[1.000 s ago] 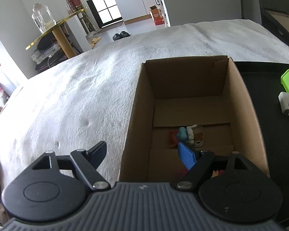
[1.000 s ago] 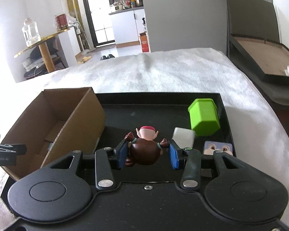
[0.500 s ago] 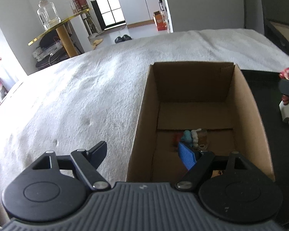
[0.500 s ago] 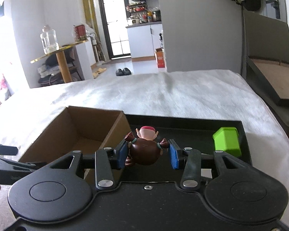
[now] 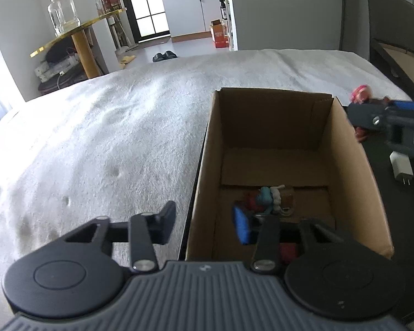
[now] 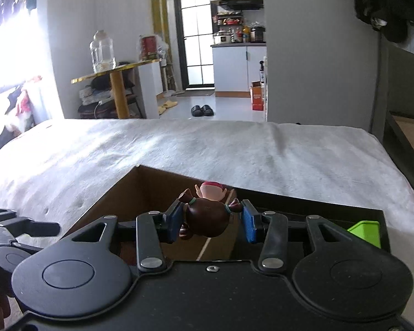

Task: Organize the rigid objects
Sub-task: 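Carry the brown figure into the box and open the right gripper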

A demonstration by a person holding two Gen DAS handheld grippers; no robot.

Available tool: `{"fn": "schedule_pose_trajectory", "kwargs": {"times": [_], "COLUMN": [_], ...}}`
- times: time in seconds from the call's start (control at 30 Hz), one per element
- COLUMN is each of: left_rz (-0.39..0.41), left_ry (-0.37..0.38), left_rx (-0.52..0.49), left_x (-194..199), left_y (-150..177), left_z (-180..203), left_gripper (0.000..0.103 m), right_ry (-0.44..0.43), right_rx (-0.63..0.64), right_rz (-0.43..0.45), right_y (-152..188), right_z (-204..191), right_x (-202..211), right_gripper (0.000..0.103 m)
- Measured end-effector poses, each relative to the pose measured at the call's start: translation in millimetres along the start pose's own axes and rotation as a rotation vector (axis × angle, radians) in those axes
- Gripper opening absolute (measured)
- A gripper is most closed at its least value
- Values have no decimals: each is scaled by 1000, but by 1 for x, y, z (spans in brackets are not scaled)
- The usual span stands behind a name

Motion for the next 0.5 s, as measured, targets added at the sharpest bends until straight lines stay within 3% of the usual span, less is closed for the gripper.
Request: {"fn": "schedule_pose_trajectory", "kwargs": {"times": [0.13, 0.27, 0.5], "left_rz": [4, 8, 7], "left_ry": [31, 52, 68], "left_rx": [28, 35, 45], "left_x": [1, 0, -1], "left_y": [1, 0, 3], "left_z": [-5, -8, -12], "left_gripper": [22, 13, 11], "right_ry": [-9, -14, 20], "right_rx": [36, 85, 134], "right_rz": [-19, -42, -74], "right_y": [3, 7, 14], "right_z": [-12, -27, -37], "right_x": [-6, -12, -17], "right_gripper": [43, 44, 44]}}
Point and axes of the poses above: each gripper's, at about its wrist camera, not at the fingertips, and x roughly against the way its jaws point, z to its right, y to its underside, the point moved 4 cm from there along -x, roughly the way its jaws point, and after that the axes turned 6 degrees about y, right-handed, at the moved point
